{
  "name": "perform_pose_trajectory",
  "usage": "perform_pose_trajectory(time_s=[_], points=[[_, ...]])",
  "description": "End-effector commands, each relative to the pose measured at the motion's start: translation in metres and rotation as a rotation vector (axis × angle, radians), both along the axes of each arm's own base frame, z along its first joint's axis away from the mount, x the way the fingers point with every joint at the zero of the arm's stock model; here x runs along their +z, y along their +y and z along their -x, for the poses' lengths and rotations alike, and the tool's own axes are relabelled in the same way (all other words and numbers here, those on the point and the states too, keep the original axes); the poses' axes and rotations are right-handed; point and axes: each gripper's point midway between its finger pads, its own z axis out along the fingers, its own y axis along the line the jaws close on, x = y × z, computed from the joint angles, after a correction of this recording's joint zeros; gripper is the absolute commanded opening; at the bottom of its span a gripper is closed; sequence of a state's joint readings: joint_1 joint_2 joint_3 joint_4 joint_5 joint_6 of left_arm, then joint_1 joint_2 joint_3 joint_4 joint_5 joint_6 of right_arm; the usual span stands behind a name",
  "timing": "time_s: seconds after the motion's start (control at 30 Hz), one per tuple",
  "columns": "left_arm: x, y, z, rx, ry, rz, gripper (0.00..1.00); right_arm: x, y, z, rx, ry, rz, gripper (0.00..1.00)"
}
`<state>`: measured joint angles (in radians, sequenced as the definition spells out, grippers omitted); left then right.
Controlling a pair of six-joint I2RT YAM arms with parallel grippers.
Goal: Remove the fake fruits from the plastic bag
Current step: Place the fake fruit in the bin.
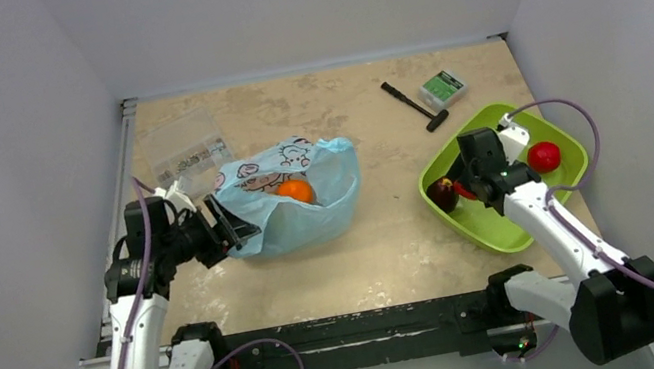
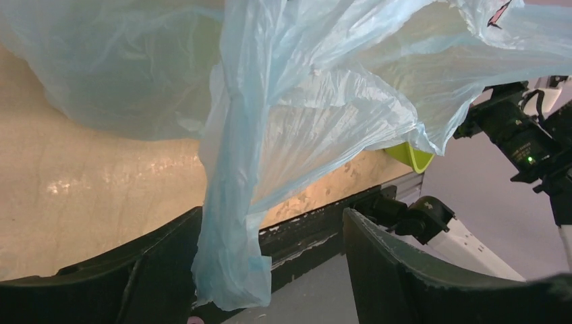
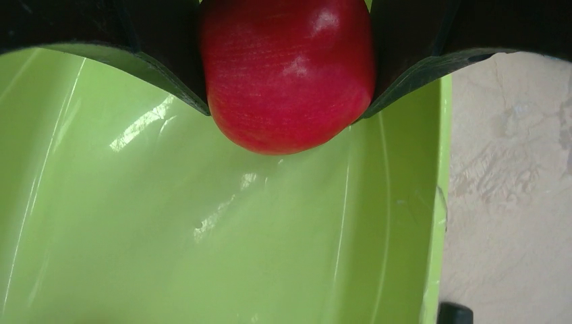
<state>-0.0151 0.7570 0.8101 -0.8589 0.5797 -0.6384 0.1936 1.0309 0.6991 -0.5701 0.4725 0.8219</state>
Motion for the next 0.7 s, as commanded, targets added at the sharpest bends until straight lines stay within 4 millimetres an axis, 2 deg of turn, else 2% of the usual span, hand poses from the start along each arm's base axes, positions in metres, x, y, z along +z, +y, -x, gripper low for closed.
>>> perform_pose_trajectory(time_s=[0.0, 0.13, 0.3, 0.4, 0.57, 0.63, 0.67], points=[[0.006, -0.018, 0.012, -0.052, -0.023, 0.100, 0.74, 0.001, -0.011, -0.020, -0.080, -0.073, -0.005, 0.14], [0.004, -0.023, 0.018, -0.055, -0.031, 0.108, 0.80, -0.009, -0.015, -0.026, -0.081, -0.054, -0.018, 0.26], [-0.008, -0.010, 0.008, 0.010, -0.022, 0.026, 0.80, -0.024, -0.017, -0.019, -0.089, -0.035, -0.033, 0.44], [-0.015, -0.002, 0.007, 0.057, 0.015, -0.011, 0.85, -0.026, -0.018, -0.019, -0.091, -0.059, -0.042, 0.54], [-0.014, 0.003, 0.010, 0.155, 0.016, 0.016, 0.85, -0.025, -0.015, -0.022, -0.048, -0.058, -0.038, 0.80], [-0.020, 0.011, 0.010, 0.208, 0.022, -0.008, 0.84, -0.025, -0.010, -0.025, -0.033, -0.076, -0.058, 0.80], [-0.023, 0.013, 0.010, 0.226, 0.027, -0.009, 0.84, -0.026, -0.009, -0.025, -0.009, -0.075, -0.055, 0.93]])
